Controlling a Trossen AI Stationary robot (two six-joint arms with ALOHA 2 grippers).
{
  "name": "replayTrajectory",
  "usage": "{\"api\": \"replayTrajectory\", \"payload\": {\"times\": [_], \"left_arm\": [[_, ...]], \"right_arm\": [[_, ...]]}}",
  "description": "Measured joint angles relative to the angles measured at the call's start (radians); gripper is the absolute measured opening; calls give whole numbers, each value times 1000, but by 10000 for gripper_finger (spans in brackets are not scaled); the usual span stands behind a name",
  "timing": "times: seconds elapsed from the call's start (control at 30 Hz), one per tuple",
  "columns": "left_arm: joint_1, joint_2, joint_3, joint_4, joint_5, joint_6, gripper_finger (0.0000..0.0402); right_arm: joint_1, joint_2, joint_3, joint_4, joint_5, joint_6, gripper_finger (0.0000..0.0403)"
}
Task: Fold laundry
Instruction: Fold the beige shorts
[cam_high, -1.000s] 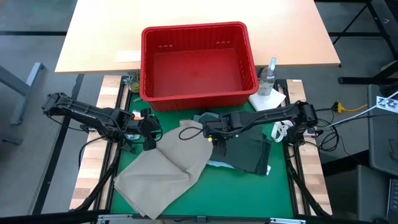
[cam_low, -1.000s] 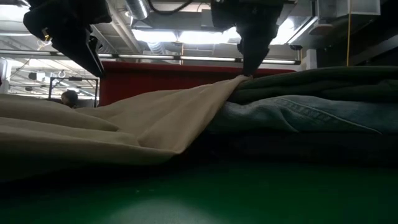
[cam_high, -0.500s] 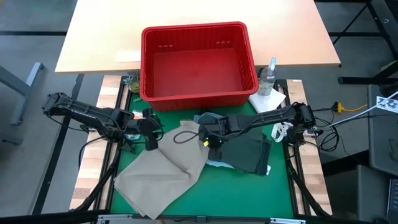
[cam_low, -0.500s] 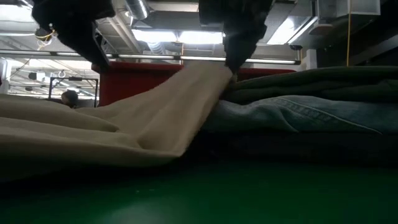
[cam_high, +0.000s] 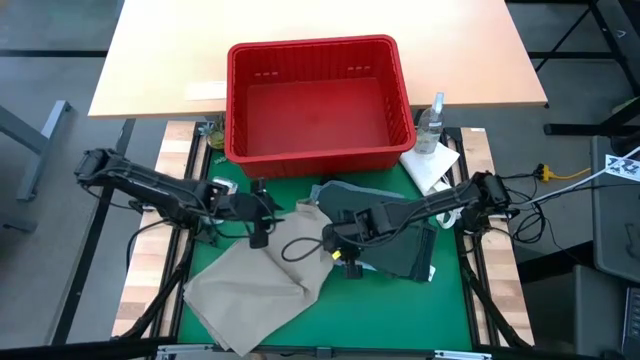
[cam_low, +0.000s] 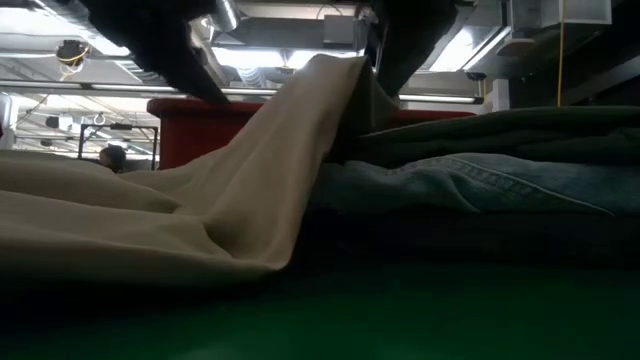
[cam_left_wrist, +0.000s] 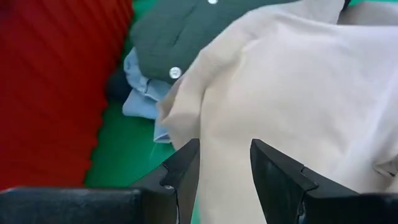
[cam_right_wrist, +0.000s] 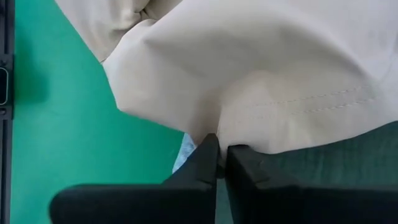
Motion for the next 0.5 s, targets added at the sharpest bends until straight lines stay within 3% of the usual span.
{"api": "replayTrajectory", "payload": {"times": [0.23,0.5], "left_arm": [[16,142,0,173,-8,102,137],[45,187,0,240,-110,150,137]], "right_arm": [[-1,0,0,-1,8,0,7],[-2,0,0,-1,8,1,16]]}}
